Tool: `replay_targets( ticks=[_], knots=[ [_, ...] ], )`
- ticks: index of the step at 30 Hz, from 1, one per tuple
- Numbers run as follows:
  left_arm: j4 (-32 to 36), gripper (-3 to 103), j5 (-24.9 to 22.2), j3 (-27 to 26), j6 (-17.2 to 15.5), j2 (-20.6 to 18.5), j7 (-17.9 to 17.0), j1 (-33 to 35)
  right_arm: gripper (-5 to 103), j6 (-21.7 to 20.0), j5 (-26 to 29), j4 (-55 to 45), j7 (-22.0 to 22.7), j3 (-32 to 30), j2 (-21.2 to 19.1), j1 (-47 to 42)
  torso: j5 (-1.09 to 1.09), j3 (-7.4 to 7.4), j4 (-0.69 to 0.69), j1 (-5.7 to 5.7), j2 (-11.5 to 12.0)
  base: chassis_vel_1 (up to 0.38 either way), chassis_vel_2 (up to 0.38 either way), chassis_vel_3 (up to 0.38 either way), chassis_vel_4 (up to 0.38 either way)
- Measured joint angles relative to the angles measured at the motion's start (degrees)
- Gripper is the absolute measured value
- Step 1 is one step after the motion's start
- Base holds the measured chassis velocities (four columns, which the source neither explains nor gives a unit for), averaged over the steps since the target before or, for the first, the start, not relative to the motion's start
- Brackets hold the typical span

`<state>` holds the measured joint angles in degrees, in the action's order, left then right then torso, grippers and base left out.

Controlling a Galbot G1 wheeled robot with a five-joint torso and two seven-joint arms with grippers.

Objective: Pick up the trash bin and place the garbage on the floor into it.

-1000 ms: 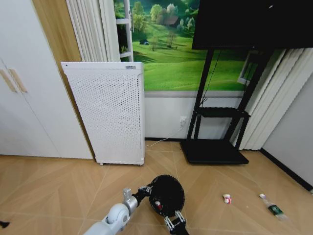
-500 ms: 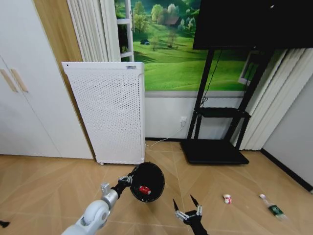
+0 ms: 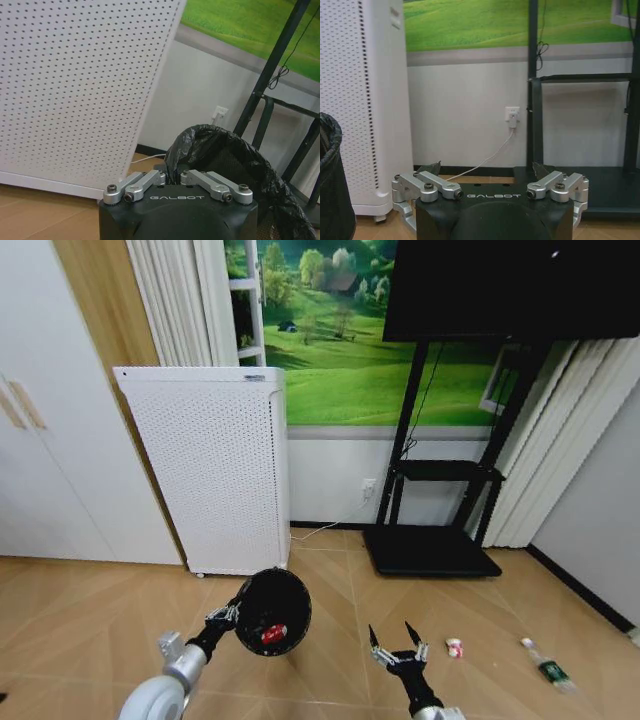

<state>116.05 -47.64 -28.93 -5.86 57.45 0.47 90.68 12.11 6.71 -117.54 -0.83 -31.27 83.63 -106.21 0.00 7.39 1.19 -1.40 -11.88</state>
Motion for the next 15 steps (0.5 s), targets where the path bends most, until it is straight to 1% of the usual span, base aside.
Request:
replay_targets(
  ticks=[4,5,7,8,11,12,13,14,15],
  knots=[
    [0.0,7,0.02,-0.67,-0.01,-0.07,-0.13,-0.36,100,-0.02,0.12,0.3,0.22,-0.2,0.5,0.13,-0.02,0.0,-0.01,0.0,0.01,-0.256,-0.222,0.245,0.214],
    [0.0,7,-0.08,-0.98,-0.11,-0.2,-0.29,-0.48,100,-0.05,0.21,0.49,0.39,-0.3,0.66,0.25,0.01,0.0,-0.02,0.0,0.0,-0.262,-0.264,0.285,0.287],
    [-0.04,7,-0.22,-1.45,-0.24,-0.34,-0.5,-0.66,100,-0.18,0.32,0.7,0.56,-0.48,0.86,0.52,0.0,0.01,-0.02,0.0,0.0,-0.264,-0.264,0.285,0.314],
    [-0.15,7,-0.27,-1.89,-0.57,-0.41,-0.78,-0.77,100,-0.49,0.54,0.97,0.89,-0.71,1.2,0.83,-0.02,0.0,0.0,0.0,0.0,-0.325,-0.307,0.308,0.314],
    [-0.4,7,-0.68,-2.86,-0.82,-0.44,-1.39,-0.98,100,-1.37,1.27,1.52,1.76,-1.34,2.22,1.91,-0.01,0.01,-0.01,-0.01,0.0,-0.331,-0.313,0.302,0.324],
    [-0.53,7,-1.41,-3.58,-0.9,-0.42,-1.98,-1.1,100,-2.12,2.01,2.03,2.48,-1.87,3.28,2.82,0.01,-0.01,-0.03,0.0,0.0,-0.342,-0.338,0.326,0.348],
    [-0.53,7,-1.41,-3.58,-0.9,-0.42,-1.98,-1.1,100,-2.12,2.01,2.03,2.48,-1.87,3.28,2.82,0.01,-0.01,-0.03,0.0,0.0,-0.342,-0.338,0.326,0.348],
    [-0.75,7,-1.67,-4.08,-0.85,-0.34,-2.39,-1.23,100,-2.43,2.38,2.36,3.05,-2.21,3.91,3.26,-0.04,0.01,0.0,-0.01,0.0,-0.342,-0.338,0.348,0.348],
    [-0.99,7,-1.61,-4.42,-0.53,-0.24,-2.65,-1.3,100,-2.46,2.54,2.78,3.47,-2.45,4.49,3.51,0.03,0.0,0.0,0.0,0.0,-0.299,-0.3,0.307,0.295]
  ],
)
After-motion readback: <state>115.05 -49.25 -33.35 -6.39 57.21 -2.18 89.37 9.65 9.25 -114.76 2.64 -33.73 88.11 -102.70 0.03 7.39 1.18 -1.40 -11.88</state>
